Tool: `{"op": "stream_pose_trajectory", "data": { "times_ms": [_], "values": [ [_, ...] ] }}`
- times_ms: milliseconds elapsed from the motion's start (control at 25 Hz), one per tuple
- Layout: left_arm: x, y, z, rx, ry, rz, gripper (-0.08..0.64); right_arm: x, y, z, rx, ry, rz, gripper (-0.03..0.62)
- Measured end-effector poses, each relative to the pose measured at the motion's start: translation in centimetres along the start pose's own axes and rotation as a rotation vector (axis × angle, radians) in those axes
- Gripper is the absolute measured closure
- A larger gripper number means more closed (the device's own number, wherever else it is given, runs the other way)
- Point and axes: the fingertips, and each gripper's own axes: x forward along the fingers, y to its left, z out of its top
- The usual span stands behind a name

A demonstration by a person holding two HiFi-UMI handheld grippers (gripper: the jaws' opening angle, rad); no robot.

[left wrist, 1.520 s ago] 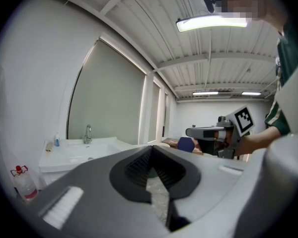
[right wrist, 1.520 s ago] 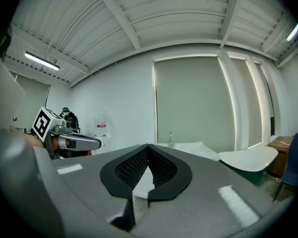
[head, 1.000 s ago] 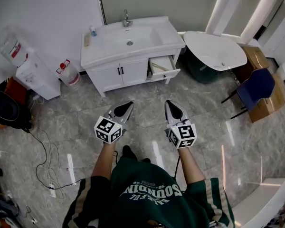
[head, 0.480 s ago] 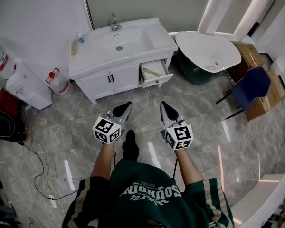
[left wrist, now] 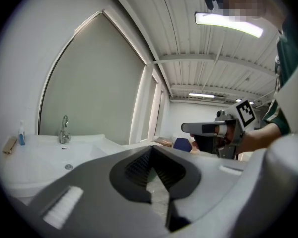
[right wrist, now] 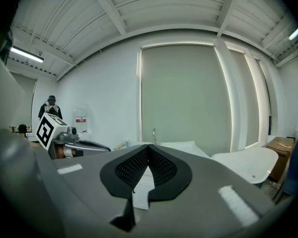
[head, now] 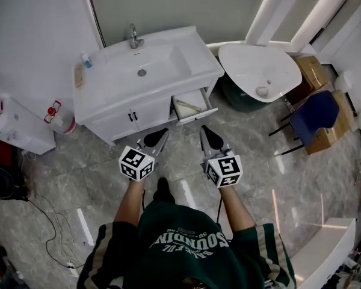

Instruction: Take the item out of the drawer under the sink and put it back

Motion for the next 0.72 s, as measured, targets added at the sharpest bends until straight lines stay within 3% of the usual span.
{"op": "stream_pose_trajectory", "data": {
  "times_ms": [320,720],
  "values": [
    [4.9,7.6,1.5,-0.010,0.023,-0.058,0.511,9.1,-2.3,1.4,0.007,0.010,-0.029,0.595],
    [10.2,11.7,1.9,-0.012,0.031,-0.062,0.511,14.1,-6.3,0.9,0.013,0.016,-0.027,0.595]
  ]
}}
